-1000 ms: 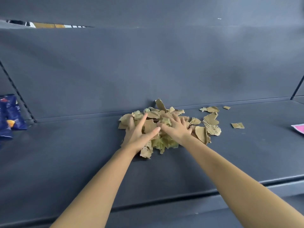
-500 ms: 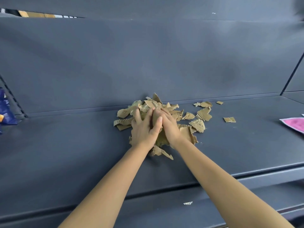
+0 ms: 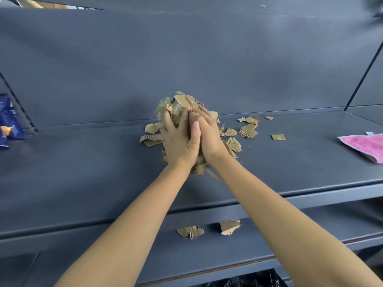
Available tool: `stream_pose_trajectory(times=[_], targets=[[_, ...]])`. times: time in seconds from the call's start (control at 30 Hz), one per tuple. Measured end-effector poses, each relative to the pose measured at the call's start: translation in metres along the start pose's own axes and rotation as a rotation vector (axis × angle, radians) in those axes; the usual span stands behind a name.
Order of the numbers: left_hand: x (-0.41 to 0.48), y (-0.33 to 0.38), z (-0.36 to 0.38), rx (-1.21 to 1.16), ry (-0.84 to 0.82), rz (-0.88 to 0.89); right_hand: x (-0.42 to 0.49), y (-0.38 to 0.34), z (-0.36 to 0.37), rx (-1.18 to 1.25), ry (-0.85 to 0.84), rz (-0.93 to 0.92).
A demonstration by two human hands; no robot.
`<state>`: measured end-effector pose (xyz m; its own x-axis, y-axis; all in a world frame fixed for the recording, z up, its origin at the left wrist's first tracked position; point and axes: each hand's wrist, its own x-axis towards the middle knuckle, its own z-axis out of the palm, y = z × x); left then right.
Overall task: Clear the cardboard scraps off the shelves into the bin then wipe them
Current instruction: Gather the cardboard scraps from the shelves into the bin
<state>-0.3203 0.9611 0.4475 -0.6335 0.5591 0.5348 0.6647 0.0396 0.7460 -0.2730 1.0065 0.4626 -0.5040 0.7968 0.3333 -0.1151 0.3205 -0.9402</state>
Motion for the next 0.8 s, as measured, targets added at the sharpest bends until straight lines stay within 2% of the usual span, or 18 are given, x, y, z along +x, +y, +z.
stream_pose_trajectory(times=[0.4,0.8], targets=[[-0.064,0.058,-0.006,-0.027,0.028,-0.003,-0.065,-0.035,-0.047,0.013,-0.015,-0.050],[-0.167,0.121,0.000,-0.021,0.036,-0.023,-0.165,-0.053,-0.113,0.031,0.029,-0.047]])
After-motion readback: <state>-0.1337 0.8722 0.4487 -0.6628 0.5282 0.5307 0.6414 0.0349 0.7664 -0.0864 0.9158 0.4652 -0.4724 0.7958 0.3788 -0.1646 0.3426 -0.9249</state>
